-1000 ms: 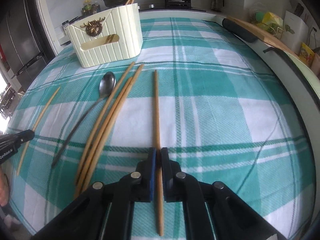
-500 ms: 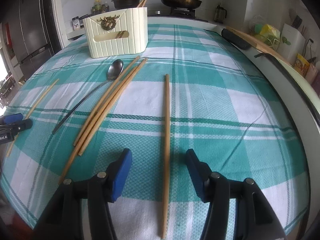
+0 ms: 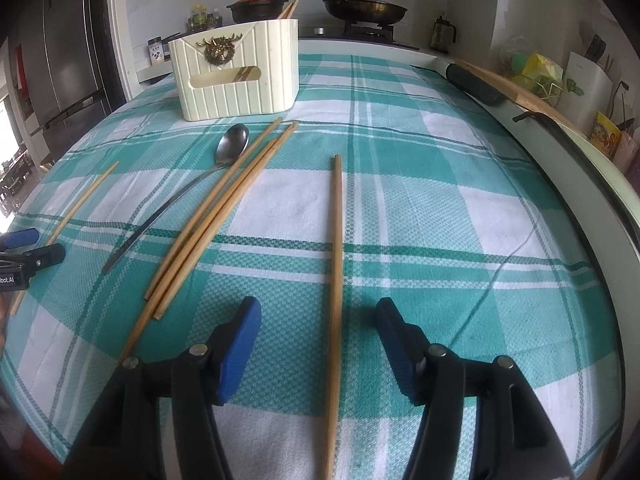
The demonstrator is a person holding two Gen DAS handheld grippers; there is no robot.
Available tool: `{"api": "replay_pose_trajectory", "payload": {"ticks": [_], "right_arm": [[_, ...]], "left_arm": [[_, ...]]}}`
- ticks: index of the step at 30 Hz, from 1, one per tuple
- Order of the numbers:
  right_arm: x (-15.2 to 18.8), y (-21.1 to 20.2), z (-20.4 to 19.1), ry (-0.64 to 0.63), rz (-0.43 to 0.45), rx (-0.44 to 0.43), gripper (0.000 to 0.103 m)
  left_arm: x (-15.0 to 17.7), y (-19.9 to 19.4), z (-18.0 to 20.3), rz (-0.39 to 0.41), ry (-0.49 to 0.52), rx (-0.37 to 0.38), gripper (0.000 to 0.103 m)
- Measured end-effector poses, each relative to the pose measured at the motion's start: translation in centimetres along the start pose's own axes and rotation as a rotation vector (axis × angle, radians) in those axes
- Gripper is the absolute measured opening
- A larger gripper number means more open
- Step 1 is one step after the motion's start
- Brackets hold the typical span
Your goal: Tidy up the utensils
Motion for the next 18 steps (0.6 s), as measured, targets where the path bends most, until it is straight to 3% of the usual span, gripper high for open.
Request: {"api": "replay_pose_trajectory", "payload": {"ticks": [13,18], "right_arm": [[-0.17,0.15,0.09,0.023,-0.016,0.011,0.062],[-0.6,0.38,0.29,0.016,-0.073,-0.026,0.064]], "left_arm": [[0.01,-0.08,-0.03,0.008,-0.004,0.008,0.102],[-0.49,-0.36,-0.22,-0.024,0.007,0.061,0.102]]}}
Point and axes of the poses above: each gripper's, at about its wrist camera, not at the fingertips, and y roughly the way its jaws point, z to its right, x to its underside, the point moved 6 cm from there along y, roughly the way its jaws point, and after that the axes turned 5 degrees about -y, right-handed, at the moved point
